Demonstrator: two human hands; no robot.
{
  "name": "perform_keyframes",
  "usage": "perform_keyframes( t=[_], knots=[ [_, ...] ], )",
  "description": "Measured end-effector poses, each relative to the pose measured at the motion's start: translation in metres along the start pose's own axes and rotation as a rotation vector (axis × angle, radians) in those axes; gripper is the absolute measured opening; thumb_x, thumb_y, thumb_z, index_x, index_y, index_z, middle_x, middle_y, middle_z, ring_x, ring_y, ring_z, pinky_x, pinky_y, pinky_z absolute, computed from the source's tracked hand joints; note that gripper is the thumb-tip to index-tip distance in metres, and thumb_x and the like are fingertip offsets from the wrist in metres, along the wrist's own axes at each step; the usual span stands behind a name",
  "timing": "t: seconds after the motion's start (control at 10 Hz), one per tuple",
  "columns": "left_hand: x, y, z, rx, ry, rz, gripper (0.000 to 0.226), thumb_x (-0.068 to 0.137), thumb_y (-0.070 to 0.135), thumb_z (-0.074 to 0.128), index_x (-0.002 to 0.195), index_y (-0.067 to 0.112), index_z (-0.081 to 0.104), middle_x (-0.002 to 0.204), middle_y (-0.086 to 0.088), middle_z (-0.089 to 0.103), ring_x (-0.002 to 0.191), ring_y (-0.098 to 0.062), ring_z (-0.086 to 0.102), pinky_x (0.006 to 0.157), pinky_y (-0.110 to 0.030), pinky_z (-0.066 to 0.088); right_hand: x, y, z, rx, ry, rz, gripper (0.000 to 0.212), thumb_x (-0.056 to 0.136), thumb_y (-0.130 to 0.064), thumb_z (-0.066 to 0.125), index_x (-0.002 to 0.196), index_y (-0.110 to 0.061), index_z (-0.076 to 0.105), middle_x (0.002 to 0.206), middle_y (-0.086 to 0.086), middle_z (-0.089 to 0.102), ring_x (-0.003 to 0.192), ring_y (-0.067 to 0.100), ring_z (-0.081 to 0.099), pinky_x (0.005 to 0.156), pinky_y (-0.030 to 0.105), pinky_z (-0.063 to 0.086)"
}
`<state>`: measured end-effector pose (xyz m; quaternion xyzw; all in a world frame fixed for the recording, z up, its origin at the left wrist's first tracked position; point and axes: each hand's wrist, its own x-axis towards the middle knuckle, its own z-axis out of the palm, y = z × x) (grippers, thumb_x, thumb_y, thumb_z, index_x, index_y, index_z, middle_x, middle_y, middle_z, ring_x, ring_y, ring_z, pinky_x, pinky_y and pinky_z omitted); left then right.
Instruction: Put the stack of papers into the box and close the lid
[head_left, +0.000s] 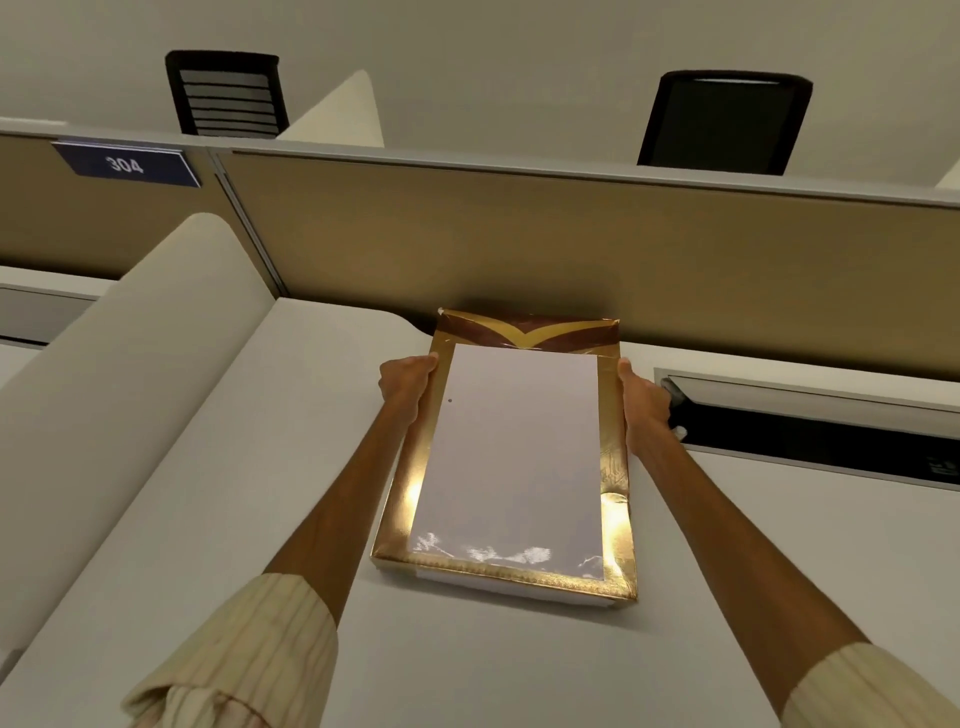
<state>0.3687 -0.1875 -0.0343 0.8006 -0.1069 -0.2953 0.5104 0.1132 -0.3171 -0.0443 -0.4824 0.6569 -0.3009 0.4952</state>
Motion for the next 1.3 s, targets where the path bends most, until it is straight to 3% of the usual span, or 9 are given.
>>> perform_keyframes(
  t=[0.2,0.4,0.5,0.6,0.7,0.8,1.0,1.2,1.3],
  knots=[
    [0.025,-0.002,0.011,0.043,0.058,0.019,0.042,0.087,0.042,0.068,0.106,0.005,0.070,0.110,-0.012,0.073,0.101,-0.029,0.070,0.099,-0.045,0.054,0.021,0.017,0.003,-0.014,0.040,-0.078,0.031,0.091,-0.048,0.057,0.087,-0.017,0.061,0.086,0.001,0.063,0.084,0.019,0.061,0.064,0.023,0.048],
    [0.021,0.000,0.013,0.162,0.115,0.064,0.045,0.089,0.044,0.065,0.111,0.005,0.071,0.112,-0.012,0.074,0.101,-0.030,0.070,0.100,-0.044,0.054,0.021,0.014,0.006,-0.087,0.152,-0.110,0.036,0.090,-0.042,0.061,0.110,-0.013,0.069,0.111,0.008,0.071,0.101,0.026,0.065,0.084,0.037,0.053],
    [0.005,-0.003,0.017,0.216,0.166,0.170,0.045,0.093,0.040,0.060,0.116,0.003,0.071,0.113,-0.015,0.074,0.101,-0.033,0.071,0.096,-0.042,0.054,0.008,0.007,0.008,-0.194,0.221,-0.237,0.036,0.092,-0.042,0.057,0.113,-0.014,0.066,0.114,0.013,0.070,0.104,0.030,0.066,0.083,0.037,0.053],
    [-0.013,-0.010,0.026,0.360,0.165,0.206,0.044,0.101,0.035,0.047,0.127,0.002,0.061,0.127,-0.017,0.066,0.114,-0.033,0.065,0.101,-0.040,0.049,-0.003,0.008,0.014,-0.496,0.234,-0.498,0.040,0.095,-0.041,0.051,0.124,-0.014,0.057,0.122,0.015,0.063,0.108,0.030,0.061,0.086,0.038,0.052],
    [-0.028,-0.019,0.029,0.315,0.125,0.222,0.044,0.103,0.036,0.041,0.137,0.009,0.049,0.138,-0.012,0.057,0.124,-0.031,0.057,0.106,-0.040,0.045,-0.005,0.012,0.017,-0.780,0.216,-0.614,0.037,0.094,-0.025,0.055,0.129,-0.012,0.054,0.130,0.016,0.056,0.116,0.031,0.055,0.094,0.041,0.051],
    [-0.036,-0.021,0.026,0.306,0.089,0.242,0.050,0.102,0.045,0.034,0.140,0.014,0.045,0.142,-0.009,0.053,0.127,-0.031,0.054,0.109,-0.044,0.042,-0.005,0.011,0.014,-0.867,0.167,-0.588,0.040,0.096,-0.025,0.051,0.135,-0.014,0.049,0.139,0.014,0.050,0.125,0.029,0.048,0.102,0.042,0.044],
    [-0.066,-0.022,0.016,0.578,0.114,0.525,0.049,0.103,0.032,0.038,0.146,0.008,0.039,0.151,-0.014,0.045,0.138,-0.033,0.044,0.117,-0.047,0.035,-0.028,0.012,0.003,-0.823,0.046,-0.581,0.050,0.101,-0.040,0.031,0.146,-0.017,0.036,0.155,0.010,0.035,0.142,0.031,0.034,0.115,0.047,0.028],
    [-0.112,0.007,0.017,0.690,0.202,0.848,0.062,0.099,0.043,0.030,0.152,0.009,0.033,0.160,-0.010,0.029,0.151,-0.026,0.023,0.125,-0.040,0.015,-0.066,-0.024,-0.029,-0.623,0.198,-0.761,0.053,0.097,-0.041,0.038,0.141,-0.013,0.044,0.142,0.012,0.052,0.133,0.029,0.046,0.107,0.044,0.039],
    [-0.135,0.035,0.016,0.688,0.228,0.959,0.065,0.099,0.043,0.033,0.153,0.007,0.027,0.162,-0.011,0.023,0.153,-0.025,0.015,0.126,-0.042,0.013,-0.087,-0.050,-0.056,-0.512,0.219,-0.840,0.057,0.096,-0.044,0.042,0.144,-0.013,0.041,0.149,0.011,0.045,0.141,0.029,0.037,0.114,0.045,0.031]
  ],
)
